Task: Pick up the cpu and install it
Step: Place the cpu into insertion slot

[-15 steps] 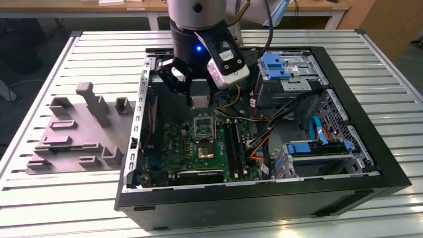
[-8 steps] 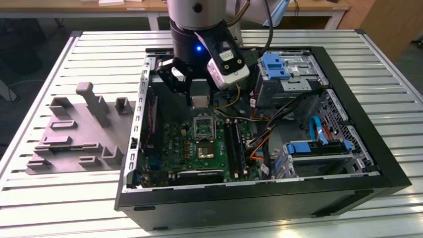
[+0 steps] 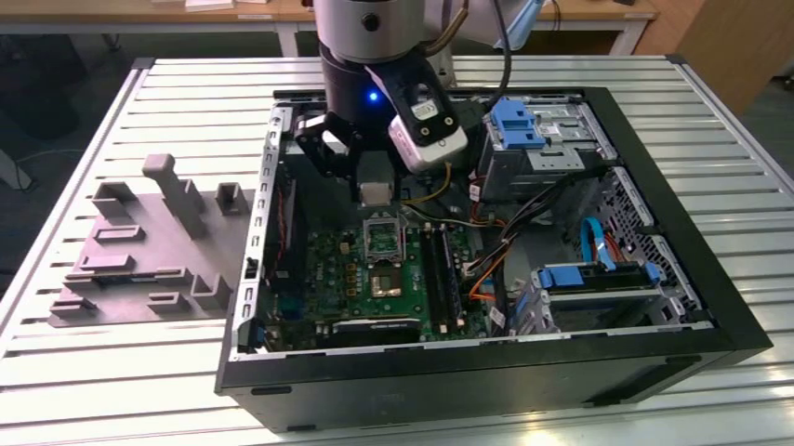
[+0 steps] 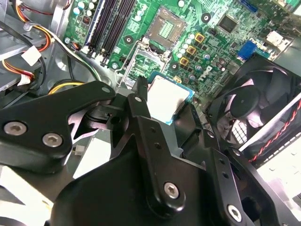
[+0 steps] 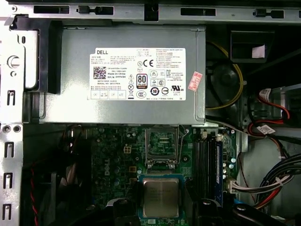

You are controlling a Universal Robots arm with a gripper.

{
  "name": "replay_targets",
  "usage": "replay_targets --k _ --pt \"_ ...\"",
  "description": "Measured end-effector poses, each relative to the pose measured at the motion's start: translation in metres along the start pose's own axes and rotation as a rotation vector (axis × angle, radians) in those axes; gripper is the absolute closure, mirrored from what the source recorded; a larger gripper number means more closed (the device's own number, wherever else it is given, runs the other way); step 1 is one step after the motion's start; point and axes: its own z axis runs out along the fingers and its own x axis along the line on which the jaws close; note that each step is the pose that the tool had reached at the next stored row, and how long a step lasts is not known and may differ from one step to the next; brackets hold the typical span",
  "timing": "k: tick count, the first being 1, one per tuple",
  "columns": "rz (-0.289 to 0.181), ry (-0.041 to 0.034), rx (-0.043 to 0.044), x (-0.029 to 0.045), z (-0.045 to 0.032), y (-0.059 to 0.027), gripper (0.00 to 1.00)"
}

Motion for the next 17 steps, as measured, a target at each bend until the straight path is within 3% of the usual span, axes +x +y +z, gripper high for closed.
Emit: replay_targets --k 8,17 --pt "0.000 -0.0001 -0.0003 0.0000 0.0051 -0.0070 0.53" --pt "0.001 0.0000 0.0005 0.0000 0.0068 -0.0077 0.53"
